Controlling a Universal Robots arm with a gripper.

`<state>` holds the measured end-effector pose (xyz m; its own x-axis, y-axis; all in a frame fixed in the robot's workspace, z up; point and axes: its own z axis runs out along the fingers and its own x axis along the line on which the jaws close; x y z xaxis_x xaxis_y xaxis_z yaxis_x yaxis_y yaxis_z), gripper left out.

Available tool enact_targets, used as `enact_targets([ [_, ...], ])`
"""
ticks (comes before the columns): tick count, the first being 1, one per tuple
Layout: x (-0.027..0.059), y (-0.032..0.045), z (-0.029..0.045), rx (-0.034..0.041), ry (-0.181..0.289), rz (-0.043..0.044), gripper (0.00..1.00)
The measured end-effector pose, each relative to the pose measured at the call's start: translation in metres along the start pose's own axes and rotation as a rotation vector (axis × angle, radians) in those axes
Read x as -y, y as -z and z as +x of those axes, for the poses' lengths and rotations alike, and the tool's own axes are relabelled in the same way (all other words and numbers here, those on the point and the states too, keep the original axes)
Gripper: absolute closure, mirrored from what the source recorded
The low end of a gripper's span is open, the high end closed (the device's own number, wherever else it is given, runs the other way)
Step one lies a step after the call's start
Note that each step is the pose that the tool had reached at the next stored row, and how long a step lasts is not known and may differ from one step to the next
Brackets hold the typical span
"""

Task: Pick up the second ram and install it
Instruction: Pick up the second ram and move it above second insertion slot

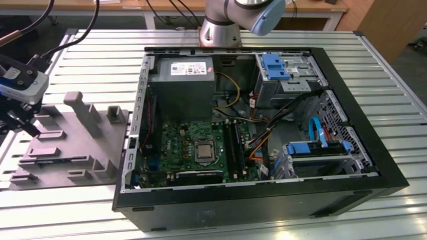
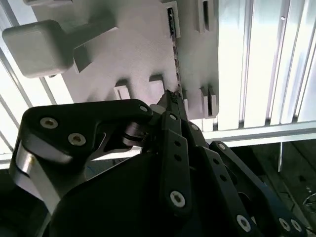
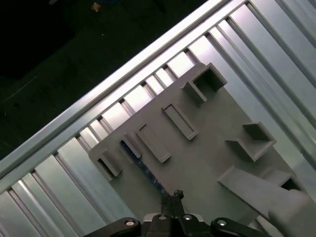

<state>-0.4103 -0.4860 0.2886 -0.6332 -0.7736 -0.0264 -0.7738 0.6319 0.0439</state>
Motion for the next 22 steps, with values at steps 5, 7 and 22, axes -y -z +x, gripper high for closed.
enact_targets([
  [5,0.0001,-0.0016,0.0001,-0.0039,0.09,-0.0023,0.89],
  [7,0.0001,-0.0023,0.0001,-0.0056,0.127,-0.0034,0.89],
  [22,0.0004,-0.0086,0.0002,-0.0175,0.399,-0.0106,0.89],
])
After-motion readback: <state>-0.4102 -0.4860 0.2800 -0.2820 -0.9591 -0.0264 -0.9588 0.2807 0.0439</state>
